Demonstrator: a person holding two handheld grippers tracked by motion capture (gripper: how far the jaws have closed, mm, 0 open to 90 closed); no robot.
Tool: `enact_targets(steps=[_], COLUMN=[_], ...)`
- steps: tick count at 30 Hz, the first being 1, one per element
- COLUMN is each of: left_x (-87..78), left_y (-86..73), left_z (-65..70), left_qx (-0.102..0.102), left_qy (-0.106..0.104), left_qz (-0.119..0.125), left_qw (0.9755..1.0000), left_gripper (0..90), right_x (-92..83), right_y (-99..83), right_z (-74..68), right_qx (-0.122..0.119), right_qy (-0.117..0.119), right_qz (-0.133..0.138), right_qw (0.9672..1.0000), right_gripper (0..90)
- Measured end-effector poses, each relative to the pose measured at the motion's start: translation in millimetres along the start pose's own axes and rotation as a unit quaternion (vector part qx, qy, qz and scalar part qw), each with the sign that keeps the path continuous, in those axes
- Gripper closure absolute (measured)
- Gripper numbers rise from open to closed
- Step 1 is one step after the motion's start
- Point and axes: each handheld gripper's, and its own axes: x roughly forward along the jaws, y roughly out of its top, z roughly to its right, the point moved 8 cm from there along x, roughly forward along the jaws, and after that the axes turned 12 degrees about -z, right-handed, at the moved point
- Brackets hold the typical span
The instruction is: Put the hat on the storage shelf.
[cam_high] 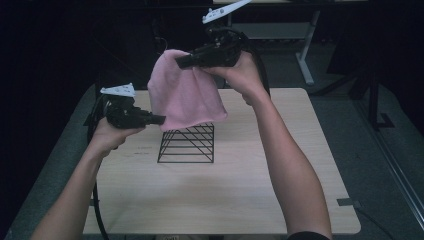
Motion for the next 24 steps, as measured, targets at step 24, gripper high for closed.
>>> enact_targets(steps=[24], left_x=[19.3], left_y=[-5.5], left_z=[-21.3], left_qx=[-0.013], left_qy=[0.035], left_qz=[-0.03], left_qw=[0.9989], left_gripper=[80.5], right_x=[11.6], right_y=[-30.0], right_z=[39.3], right_qx=[0.051], right_qy=[0.007], right_qz=[0.002], right_qw=[0.9986], right_gripper=[80.0])
